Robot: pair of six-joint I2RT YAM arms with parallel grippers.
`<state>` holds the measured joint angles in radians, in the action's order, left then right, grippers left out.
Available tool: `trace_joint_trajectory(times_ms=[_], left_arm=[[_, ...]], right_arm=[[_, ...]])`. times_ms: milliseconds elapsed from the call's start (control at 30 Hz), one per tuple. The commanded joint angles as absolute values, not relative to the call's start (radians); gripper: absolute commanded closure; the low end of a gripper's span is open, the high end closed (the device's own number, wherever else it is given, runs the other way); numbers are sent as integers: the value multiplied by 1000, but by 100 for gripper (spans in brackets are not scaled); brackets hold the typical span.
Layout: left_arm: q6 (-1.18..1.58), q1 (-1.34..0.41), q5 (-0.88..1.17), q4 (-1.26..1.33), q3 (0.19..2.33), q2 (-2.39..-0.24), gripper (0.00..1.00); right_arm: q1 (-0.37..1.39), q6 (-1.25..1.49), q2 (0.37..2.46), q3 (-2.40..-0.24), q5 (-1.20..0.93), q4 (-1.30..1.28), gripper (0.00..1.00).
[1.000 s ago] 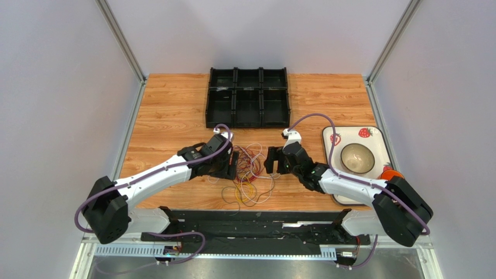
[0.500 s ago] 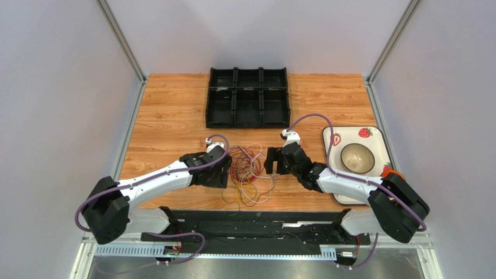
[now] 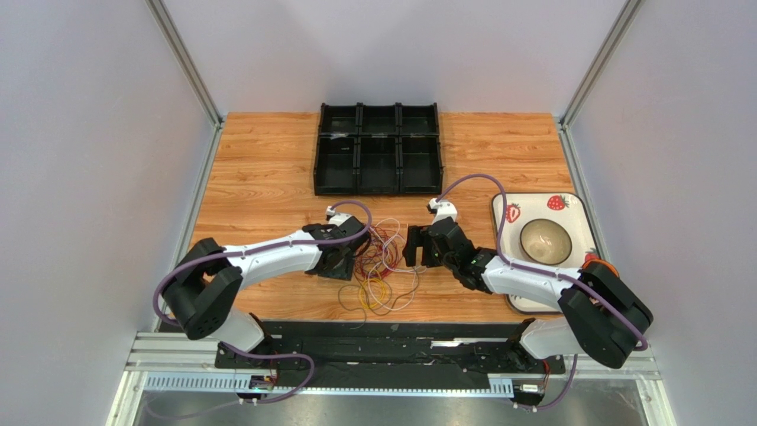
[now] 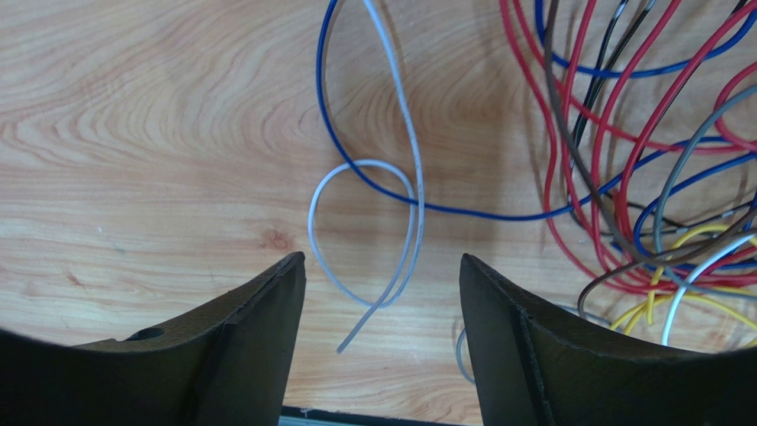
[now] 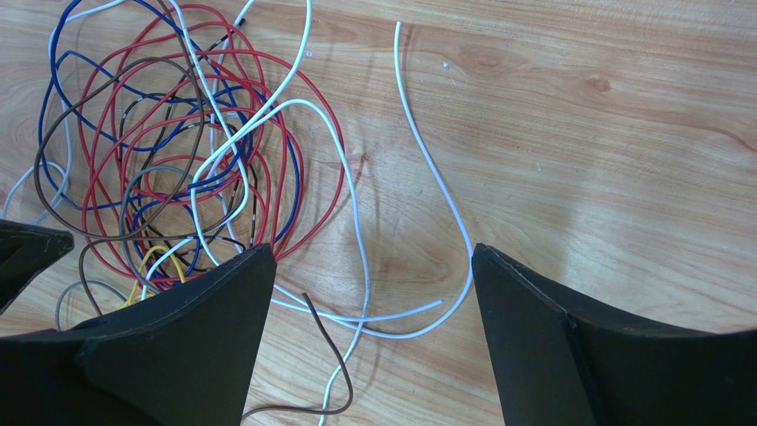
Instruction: Untangle the cables
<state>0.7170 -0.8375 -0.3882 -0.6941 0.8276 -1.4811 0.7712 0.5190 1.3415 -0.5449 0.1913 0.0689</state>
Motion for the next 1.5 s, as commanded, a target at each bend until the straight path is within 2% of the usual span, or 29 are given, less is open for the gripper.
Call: trace_joint_trajectory(times_ms=[0,133,233,267,367,533,633,733,767,867,1000,1200,1467], left_arm=[[693,-842,-417,-654,880,-1520,30],[692,-842,-407,-649,899,-1536,39],[687,-841,-388,-617,890,-1535,53],[684,-841,-382,-609,888,-1542,75],[690,-842,-362,-601,894,-1575,100],[699,-842,-321,-612,910,-1571,100],[687,-842,-241,-591,916,-1478,100],[663,-842,-205,-613,931,-1376,51],[666,-842,-224,-636,949,-1341,30],[657,-842,-311,-724,974,-1299,16],[615,-844,-280,-697,966,-1302,17],[572,-890,-239,-591,968,-1413,32],[584,-900,-207,-540,979,-1595,43]], right_arm=[[770,522,1348,-581,196,110,14],[772,512,1333,-566,183,132,14],[772,512,1321,-552,178,146,14],[772,514,1321,-554,176,146,14],[773,512,1341,-569,178,133,14],[775,509,1344,-569,172,133,14],[775,508,1335,-561,167,143,14],[775,506,1325,-554,164,152,14],[775,508,1327,-554,164,152,14],[775,506,1327,-557,164,150,14],[775,506,1333,-560,163,150,14],[775,508,1339,-563,166,144,14],[776,508,1358,-580,164,129,14]])
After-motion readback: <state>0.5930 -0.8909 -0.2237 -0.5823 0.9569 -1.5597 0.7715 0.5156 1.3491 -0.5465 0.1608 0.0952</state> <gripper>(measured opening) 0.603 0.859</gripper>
